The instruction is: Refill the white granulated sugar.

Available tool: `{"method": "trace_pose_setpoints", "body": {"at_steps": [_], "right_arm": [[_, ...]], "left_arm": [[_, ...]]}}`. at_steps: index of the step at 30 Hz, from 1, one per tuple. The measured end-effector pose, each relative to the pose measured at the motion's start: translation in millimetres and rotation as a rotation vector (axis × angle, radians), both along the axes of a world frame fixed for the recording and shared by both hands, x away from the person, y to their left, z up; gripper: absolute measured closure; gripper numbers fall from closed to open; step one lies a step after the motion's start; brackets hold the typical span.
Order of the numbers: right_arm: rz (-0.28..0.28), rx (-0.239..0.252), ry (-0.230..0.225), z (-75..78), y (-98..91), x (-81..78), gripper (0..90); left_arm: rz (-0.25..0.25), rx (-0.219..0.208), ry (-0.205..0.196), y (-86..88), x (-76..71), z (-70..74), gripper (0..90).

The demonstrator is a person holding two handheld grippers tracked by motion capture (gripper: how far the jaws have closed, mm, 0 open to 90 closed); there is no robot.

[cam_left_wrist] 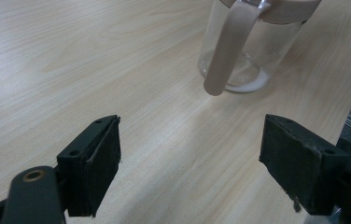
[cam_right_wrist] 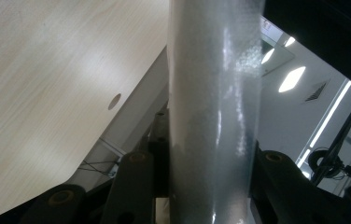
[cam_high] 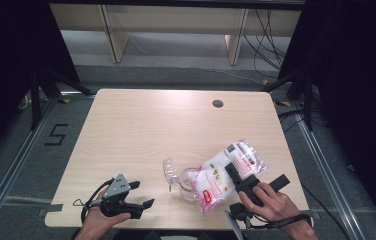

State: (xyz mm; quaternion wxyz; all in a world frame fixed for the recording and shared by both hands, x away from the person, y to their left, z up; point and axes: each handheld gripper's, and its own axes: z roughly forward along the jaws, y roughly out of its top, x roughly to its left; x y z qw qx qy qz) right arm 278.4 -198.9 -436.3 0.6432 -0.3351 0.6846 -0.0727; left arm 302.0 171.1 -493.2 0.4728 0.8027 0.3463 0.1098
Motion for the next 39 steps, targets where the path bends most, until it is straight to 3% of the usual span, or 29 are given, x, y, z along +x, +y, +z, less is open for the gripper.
{"method": "trace_pose_setpoints", "body": {"at_steps": [11, 20, 21, 23, 24, 28, 29, 30, 33, 34, 35, 36, 39], "right_arm": [[0.014, -0.038, -0.006, 5.1, -0.7, -0.5, 69.8], [0.006, -0.029, 0.012, 3.5, -0.3, 0.6, 70.2], [0.018, -0.106, -0.009, 8.8, 2.6, 0.4, 70.3], [0.020, -0.038, -0.007, 6.2, 0.7, -0.6, 70.4], [0.024, -0.037, -0.006, 6.9, 1.1, -0.9, 70.4], [0.022, -0.048, 0.000, 10.3, 3.7, -2.4, 70.5], [0.020, -0.065, 0.009, 10.3, 4.3, -1.4, 70.6], [0.014, -0.115, -0.002, 12.1, 5.0, -0.6, 70.8], [0.014, -0.058, 0.010, 9.7, 4.3, 0.5, 71.1], [0.015, -0.058, 0.015, 9.4, 4.9, 0.4, 71.2], [0.017, -0.126, -0.002, 12.7, 7.4, -0.2, 71.3], [0.004, -0.112, 0.023, 9.6, 4.8, 0.7, 71.4], [-0.005, -0.102, 0.020, 10.2, 4.2, 2.5, 71.6]], "left_arm": [[0.004, -0.006, -0.004, -0.5, 0.2, -0.8, 19.9], [0.009, -0.011, -0.005, -0.8, 0.1, -0.7, 19.9], [0.008, -0.009, -0.003, -0.4, 0.2, -0.8, 19.8], [0.007, -0.008, -0.003, -0.2, 0.3, -1.0, 19.9], [0.007, -0.007, -0.003, -0.3, 0.2, -0.9, 19.9], [0.005, -0.007, 0.001, -0.5, -0.2, -0.6, 19.9], [0.005, -0.004, 0.002, -0.5, -0.5, -0.5, 19.9], [0.006, -0.006, 0.001, -0.5, -0.6, -0.5, 19.9], [0.009, -0.003, -0.004, 0.4, -0.3, -0.8, 19.9], [0.008, -0.002, 0.003, 0.4, -0.3, -0.6, 19.9], [0.007, -0.001, 0.003, 0.4, -0.3, -0.7, 19.8], [0.003, 0.004, 0.000, 0.6, -0.6, -0.3, 19.9], [0.009, 0.004, -0.005, 0.3, -0.9, -0.1, 19.9]]}}
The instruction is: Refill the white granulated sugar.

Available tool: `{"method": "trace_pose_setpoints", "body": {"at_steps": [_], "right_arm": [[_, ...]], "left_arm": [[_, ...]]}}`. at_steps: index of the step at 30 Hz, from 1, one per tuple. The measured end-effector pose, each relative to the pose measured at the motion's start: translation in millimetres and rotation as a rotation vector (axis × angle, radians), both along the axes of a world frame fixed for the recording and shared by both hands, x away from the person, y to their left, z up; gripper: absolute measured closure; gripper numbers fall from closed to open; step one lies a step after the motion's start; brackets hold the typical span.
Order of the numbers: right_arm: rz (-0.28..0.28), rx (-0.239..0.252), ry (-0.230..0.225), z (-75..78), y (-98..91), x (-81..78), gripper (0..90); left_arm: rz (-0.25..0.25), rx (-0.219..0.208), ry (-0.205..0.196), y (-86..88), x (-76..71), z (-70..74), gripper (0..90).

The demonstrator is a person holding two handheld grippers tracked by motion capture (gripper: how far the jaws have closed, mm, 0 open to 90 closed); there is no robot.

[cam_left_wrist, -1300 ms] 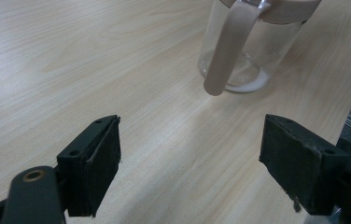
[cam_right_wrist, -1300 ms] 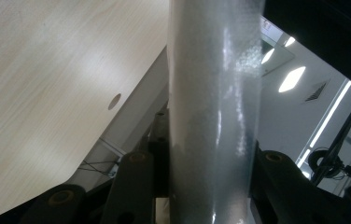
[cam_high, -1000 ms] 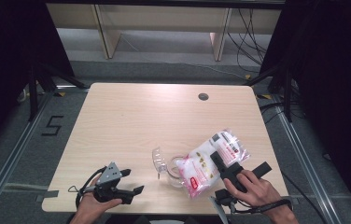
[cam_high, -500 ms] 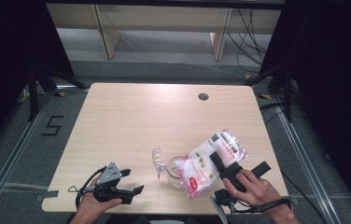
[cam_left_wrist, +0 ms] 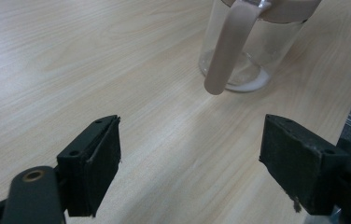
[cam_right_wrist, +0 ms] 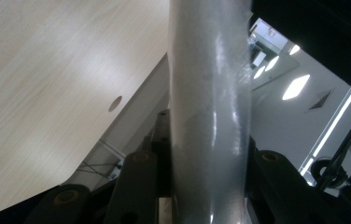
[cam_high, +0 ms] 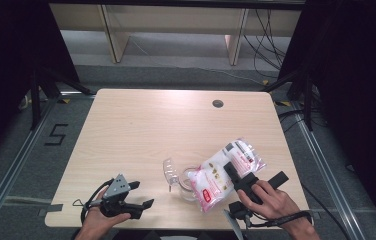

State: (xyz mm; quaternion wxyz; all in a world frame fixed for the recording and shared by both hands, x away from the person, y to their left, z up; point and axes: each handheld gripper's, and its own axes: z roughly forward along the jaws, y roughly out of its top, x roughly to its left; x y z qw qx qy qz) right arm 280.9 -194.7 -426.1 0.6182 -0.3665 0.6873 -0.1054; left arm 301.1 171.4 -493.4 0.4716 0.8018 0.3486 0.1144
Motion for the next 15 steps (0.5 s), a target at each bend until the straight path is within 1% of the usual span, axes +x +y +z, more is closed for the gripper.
{"method": "trace_pose_setpoints", "body": {"at_steps": [1, 2, 3, 4, 5, 6, 7, 8, 9, 10, 11, 12, 13, 14, 15], "right_arm": [[0.010, 0.008, -0.002, -0.6, 0.2, 0.0, 71.6], [0.012, 0.000, 0.005, -1.2, -0.3, 0.7, 71.7], [0.010, 0.004, 0.007, -1.8, -1.0, 0.8, 71.8], [0.018, 0.044, 0.003, -2.6, -1.5, 1.1, 71.8], [0.015, 0.044, 0.000, -2.5, -1.5, 1.1, 71.8], [0.018, -0.030, -0.003, 2.7, 1.5, 1.2, 71.9], [0.010, 0.007, 0.015, 0.2, -1.3, 1.8, 71.9], [0.015, 0.046, 0.023, -0.8, -1.9, 1.9, 71.9], [0.022, 0.028, 0.019, 0.7, -0.2, 2.3, 71.9], [0.009, 0.054, 0.021, 0.0, -2.0, 2.1, 71.9], [0.003, 0.068, 0.023, 0.1, -2.6, 1.9, 71.9], [0.008, 0.018, 0.014, 3.0, -2.3, 2.3, 72.0], [0.000, 0.014, 0.038, 2.9, -3.0, 1.8, 71.9], [0.009, 0.055, 0.053, 3.0, -3.1, 0.4, 72.0], [0.010, 0.046, 0.065, 4.1, -2.9, 0.0, 72.0]], "left_arm": [[-0.007, 0.006, 0.005, 0.8, 0.4, 0.0, 19.9], [-0.003, 0.002, 0.005, 0.7, 0.4, -0.4, 19.9], [0.005, 0.001, 0.005, 0.5, -0.6, 0.3, 19.9], [0.005, -0.007, 0.000, 0.4, -0.3, -0.1, 19.9], [0.001, -0.010, 0.002, 0.5, 0.3, -0.2, 19.9], [0.002, -0.015, -0.001, 0.0, 0.7, -1.2, 19.9], [-0.002, -0.002, 0.008, 0.4, 0.3, -0.3, 19.9], [-0.002, -0.002, 0.008, 0.4, 0.3, -0.3, 19.9], [0.002, 0.001, -0.003, 0.1, -0.6, 0.1, 19.9], [-0.001, 0.000, 0.000, 0.3, -0.3, 0.4, 19.9], [0.002, 0.001, 0.004, 0.4, -0.2, 0.4, 19.9], [0.006, -0.017, -0.003, -0.2, 0.5, -1.4, 19.9], [-0.003, -0.006, 0.005, 0.7, 0.5, -0.5, 19.9], [0.001, -0.013, 0.005, 0.2, 0.5, -1.0, 19.9], [-0.002, -0.010, 0.003, 0.2, 0.6, -0.7, 19.9]]}}
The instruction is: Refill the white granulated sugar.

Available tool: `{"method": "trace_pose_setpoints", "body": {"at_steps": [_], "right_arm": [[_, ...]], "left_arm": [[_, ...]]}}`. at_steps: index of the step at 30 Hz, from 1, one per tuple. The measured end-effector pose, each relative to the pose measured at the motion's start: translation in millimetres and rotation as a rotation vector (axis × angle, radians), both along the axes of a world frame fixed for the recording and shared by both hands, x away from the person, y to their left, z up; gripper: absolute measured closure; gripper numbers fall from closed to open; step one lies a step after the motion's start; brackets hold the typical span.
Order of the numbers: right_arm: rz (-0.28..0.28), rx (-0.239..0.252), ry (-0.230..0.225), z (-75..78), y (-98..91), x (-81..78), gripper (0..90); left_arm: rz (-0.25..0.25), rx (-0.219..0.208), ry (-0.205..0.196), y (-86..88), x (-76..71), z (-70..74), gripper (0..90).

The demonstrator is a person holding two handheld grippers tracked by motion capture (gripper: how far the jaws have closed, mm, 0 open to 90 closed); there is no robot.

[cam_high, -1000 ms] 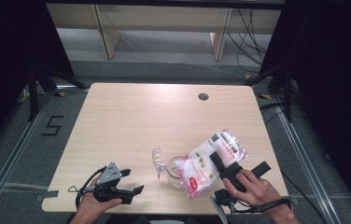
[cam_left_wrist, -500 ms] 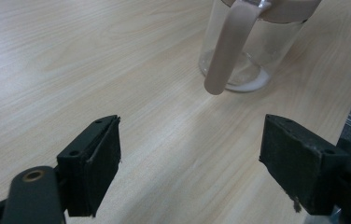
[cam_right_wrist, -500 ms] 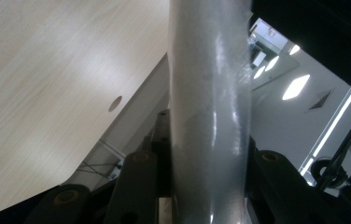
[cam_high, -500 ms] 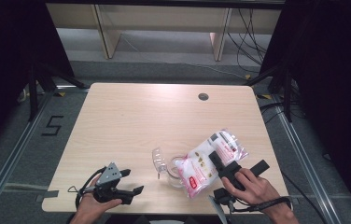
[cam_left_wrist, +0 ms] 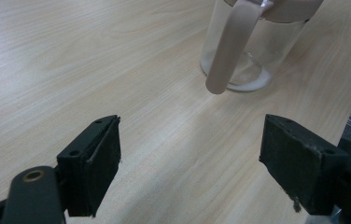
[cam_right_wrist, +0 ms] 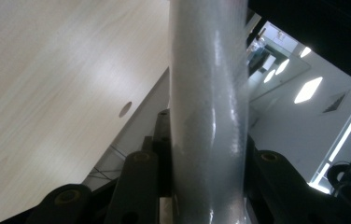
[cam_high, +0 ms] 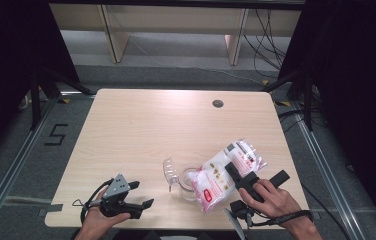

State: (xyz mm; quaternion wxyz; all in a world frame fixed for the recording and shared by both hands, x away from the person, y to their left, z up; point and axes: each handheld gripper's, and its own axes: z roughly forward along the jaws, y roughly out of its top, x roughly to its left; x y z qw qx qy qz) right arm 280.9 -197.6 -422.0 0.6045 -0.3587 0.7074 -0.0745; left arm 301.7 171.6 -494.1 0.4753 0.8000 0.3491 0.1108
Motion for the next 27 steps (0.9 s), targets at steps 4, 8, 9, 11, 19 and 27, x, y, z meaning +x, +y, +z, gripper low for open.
{"method": "trace_pose_setpoints", "body": {"at_steps": [4, 8, 9, 11, 19, 27], "right_arm": [[-0.021, 0.018, 0.012, 1.3, 0.1, -0.1, 72.1], [-0.029, -0.029, 0.018, 5.2, 0.1, 2.2, 72.1], [-0.021, -0.007, 0.012, 4.8, -0.2, 2.5, 72.1], [-0.016, -0.011, 0.024, 6.0, 0.1, 3.8, 72.1], [-0.016, -0.018, 0.027, 7.3, 0.9, 5.2, 72.2], [-0.016, -0.045, 0.017, 7.4, 0.8, 5.3, 72.2]], "left_arm": [[0.000, 0.002, 0.003, -0.8, -0.5, 0.2, 19.9], [-0.001, 0.001, -0.004, 0.0, 0.4, 0.1, 19.9], [0.002, -0.004, 0.001, -0.4, 0.3, -0.3, 19.9], [-0.004, 0.009, 0.001, -0.2, 0.2, 0.4, 19.9], [-0.001, 0.004, 0.003, -0.2, 0.0, 0.4, 19.9], [0.002, 0.003, 0.003, -0.2, 0.2, 0.2, 19.9]]}}
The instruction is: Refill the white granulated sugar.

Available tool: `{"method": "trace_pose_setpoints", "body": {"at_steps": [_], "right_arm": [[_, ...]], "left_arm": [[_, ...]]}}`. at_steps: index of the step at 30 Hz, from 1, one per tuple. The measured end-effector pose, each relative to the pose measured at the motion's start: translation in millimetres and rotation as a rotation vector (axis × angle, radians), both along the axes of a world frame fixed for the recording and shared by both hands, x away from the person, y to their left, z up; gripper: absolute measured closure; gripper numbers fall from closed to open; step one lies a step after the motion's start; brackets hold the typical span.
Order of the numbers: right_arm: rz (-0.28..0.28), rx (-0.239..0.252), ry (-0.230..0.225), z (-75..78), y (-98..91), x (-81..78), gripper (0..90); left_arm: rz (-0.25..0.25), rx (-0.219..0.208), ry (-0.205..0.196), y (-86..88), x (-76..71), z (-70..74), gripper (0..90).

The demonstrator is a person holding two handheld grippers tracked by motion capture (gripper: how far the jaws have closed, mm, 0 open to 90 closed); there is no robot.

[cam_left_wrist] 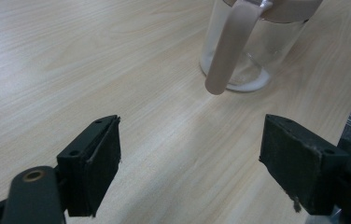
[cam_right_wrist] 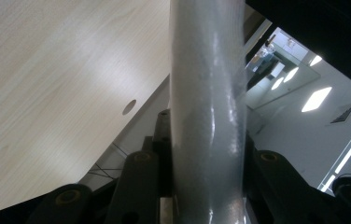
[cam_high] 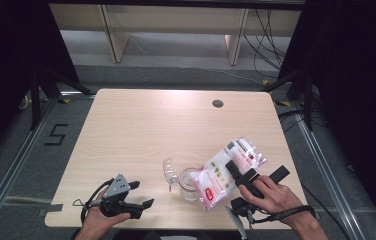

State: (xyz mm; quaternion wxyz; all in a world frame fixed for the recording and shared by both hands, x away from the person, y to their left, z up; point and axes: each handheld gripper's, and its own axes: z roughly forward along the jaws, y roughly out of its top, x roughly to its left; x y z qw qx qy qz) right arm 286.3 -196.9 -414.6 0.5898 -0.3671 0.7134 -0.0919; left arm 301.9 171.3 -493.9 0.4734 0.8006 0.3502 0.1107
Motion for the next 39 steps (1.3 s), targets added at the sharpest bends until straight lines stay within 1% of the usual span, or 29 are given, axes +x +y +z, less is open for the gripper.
{"method": "trace_pose_setpoints", "body": {"at_steps": [3, 7, 10, 12, 13, 14, 16, 19, 20, 21, 22, 23, 24, 27, 28, 32, 33, 34, 38, 39], "right_arm": [[0.000, -0.001, 0.000, 0.0, -0.3, -0.1, 72.3], [0.001, -0.004, 0.000, 0.3, -0.4, -0.5, 72.3], [0.008, -0.003, -0.012, 0.9, -0.7, -0.8, 72.4], [0.007, -0.004, -0.012, 1.0, -0.7, -1.1, 72.4], [0.007, -0.005, -0.010, 1.2, -0.7, -1.0, 72.4], [0.007, -0.005, -0.011, 1.3, -0.7, -0.9, 72.5], [0.009, -0.009, -0.013, 1.5, -0.7, -0.8, 72.5], [0.009, -0.006, -0.015, 1.8, -0.7, -1.1, 72.6], [0.003, -0.011, -0.007, 2.3, -0.4, -1.3, 72.6], [0.005, -0.011, -0.011, 2.4, -0.3, -1.5, 72.6], [0.005, -0.011, -0.011, 2.7, -0.1, -1.5, 72.7], [0.009, -0.010, -0.009, 2.9, 0.0, -1.1, 72.7], [0.008, -0.007, -0.020, 3.0, 0.0, -1.5, 72.8], [0.012, -0.006, -0.018, 3.0, 0.1, -1.4, 72.8], [0.004, -0.008, -0.010, 2.9, 0.2, -1.4, 72.8], [0.008, -0.010, -0.013, 2.8, 0.1, -1.4, 73.0], [0.007, -0.011, -0.014, 2.6, 0.0, -1.5, 73.1], [0.007, -0.011, -0.014, 2.6, -0.2, -1.6, 73.1], [0.010, -0.012, -0.013, 2.7, -0.5, -1.3, 73.2], [0.010, -0.010, -0.011, 2.9, -0.7, -1.4, 73.2]], "left_arm": [[-0.002, 0.001, 0.002, 0.0, -0.1, 0.0, 19.9], [0.001, -0.003, -0.005, -0.3, -0.1, -0.3, 19.9], [0.002, -0.002, -0.006, -0.3, -0.1, -0.1, 19.9], [-0.003, 0.014, -0.004, 0.9, 0.2, 0.7, 19.9], [-0.003, 0.014, -0.004, 0.9, 0.2, 0.7, 19.9], [-0.001, 0.002, -0.002, 0.2, -0.1, 0.5, 19.9], [0.001, 0.010, -0.007, 0.2, -0.6, 1.2, 19.9], [-0.002, 0.004, -0.001, 0.2, 0.0, 0.7, 19.9], [-0.001, 0.003, -0.002, 0.1, -0.1, 0.5, 19.9], [-0.003, 0.015, -0.005, 0.9, 0.3, 0.8, 19.9], [-0.001, 0.003, -0.002, 0.1, -0.3, 0.9, 19.9], [0.002, 0.005, -0.004, 0.0, -0.5, 1.0, 19.9], [0.004, 0.007, -0.004, 0.1, -0.7, 1.2, 19.9], [0.004, 0.007, -0.004, 0.2, -0.6, 1.2, 19.9], [0.004, 0.007, -0.005, 0.2, -0.6, 1.3, 19.9], [0.001, 0.004, -0.004, 0.1, -0.4, 0.8, 19.8], [0.003, 0.011, -0.005, 0.4, -0.5, 1.0, 19.9], [0.002, 0.005, -0.005, 0.1, -0.5, 1.0, 19.9], [0.004, 0.006, -0.005, 0.1, -0.5, 1.1, 19.9], [-0.003, 0.009, -0.005, 0.5, 0.2, 0.6, 19.9]]}}
